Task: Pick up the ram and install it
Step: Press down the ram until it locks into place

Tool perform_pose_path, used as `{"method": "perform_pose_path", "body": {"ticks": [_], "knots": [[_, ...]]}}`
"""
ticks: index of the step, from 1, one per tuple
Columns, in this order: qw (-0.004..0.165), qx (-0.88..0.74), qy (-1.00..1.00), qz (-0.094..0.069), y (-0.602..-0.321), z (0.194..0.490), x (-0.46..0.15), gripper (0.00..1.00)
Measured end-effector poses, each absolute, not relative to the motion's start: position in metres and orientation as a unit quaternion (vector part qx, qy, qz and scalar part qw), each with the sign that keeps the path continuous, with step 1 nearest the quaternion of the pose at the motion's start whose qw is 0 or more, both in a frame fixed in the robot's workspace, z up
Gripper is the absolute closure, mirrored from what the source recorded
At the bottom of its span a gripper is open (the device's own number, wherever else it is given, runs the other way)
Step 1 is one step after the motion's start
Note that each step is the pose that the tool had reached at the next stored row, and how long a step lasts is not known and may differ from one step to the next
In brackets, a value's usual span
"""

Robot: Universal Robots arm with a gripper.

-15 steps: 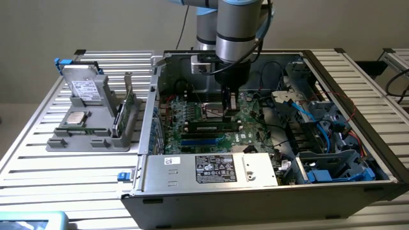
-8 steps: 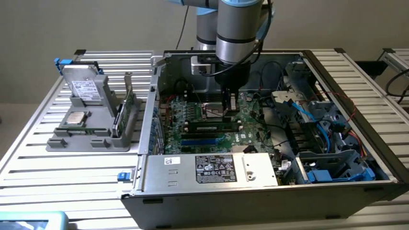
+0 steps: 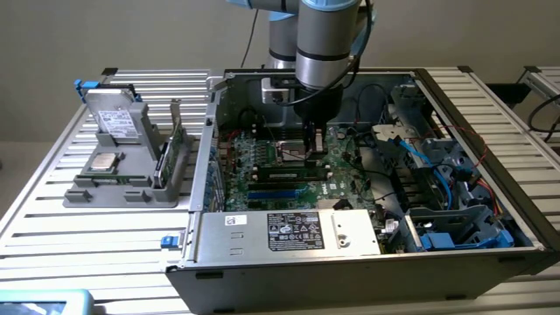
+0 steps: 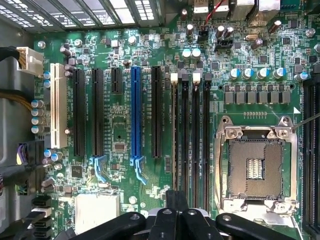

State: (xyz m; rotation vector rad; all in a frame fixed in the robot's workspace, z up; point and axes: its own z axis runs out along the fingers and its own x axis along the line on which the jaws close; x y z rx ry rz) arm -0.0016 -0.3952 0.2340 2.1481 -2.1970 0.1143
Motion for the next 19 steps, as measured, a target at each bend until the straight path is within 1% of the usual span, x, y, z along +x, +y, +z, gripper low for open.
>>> {"method": "perform_pose_path", "body": {"ticks": [19], "knots": [[0.033, 0.698, -0.714, 0.037, -0.3944, 0.2319, -0.0016, 0.89]]}}
